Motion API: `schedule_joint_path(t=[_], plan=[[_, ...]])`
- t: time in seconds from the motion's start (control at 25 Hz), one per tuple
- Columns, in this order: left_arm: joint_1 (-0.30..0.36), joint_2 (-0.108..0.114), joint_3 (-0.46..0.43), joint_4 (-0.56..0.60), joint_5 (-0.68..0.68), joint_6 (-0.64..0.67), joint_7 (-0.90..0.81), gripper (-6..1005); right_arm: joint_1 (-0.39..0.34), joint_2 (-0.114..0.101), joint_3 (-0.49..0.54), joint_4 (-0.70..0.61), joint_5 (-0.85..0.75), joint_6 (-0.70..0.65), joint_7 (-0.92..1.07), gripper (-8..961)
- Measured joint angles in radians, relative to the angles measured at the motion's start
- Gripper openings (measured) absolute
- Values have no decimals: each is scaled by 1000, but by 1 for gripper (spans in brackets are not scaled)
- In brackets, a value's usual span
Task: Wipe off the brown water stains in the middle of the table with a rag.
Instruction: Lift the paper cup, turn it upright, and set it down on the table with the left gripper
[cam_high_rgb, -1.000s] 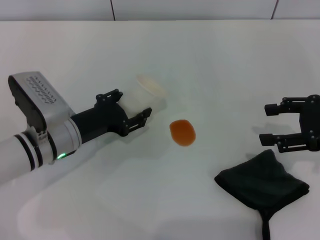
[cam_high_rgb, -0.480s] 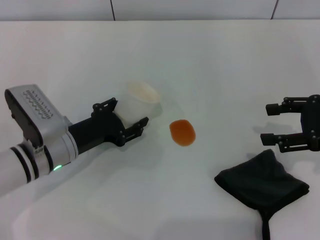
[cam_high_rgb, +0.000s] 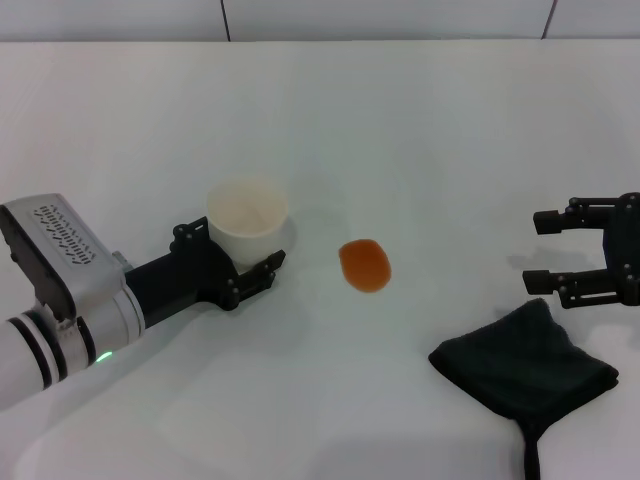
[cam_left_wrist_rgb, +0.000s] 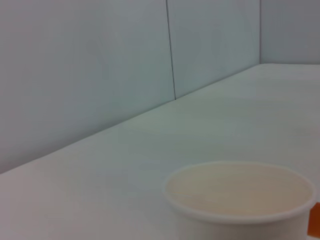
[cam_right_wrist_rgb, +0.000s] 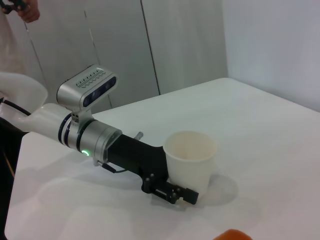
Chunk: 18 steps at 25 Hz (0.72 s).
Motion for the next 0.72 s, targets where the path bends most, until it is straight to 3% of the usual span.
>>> schedule_joint_path(t=[0.28, 0.48, 0.72], plan=[[-14, 2, 0, -1, 4, -32, -16, 706, -2, 0, -2, 0, 0, -3, 0, 780], [-37, 4, 0, -1, 4, -63, -42, 855, -2, 0, -2, 0, 0, -4, -1, 780], [-61, 6, 0, 3, 4, -76, -51, 859, 0, 0, -2, 0, 0, -3, -1, 779]])
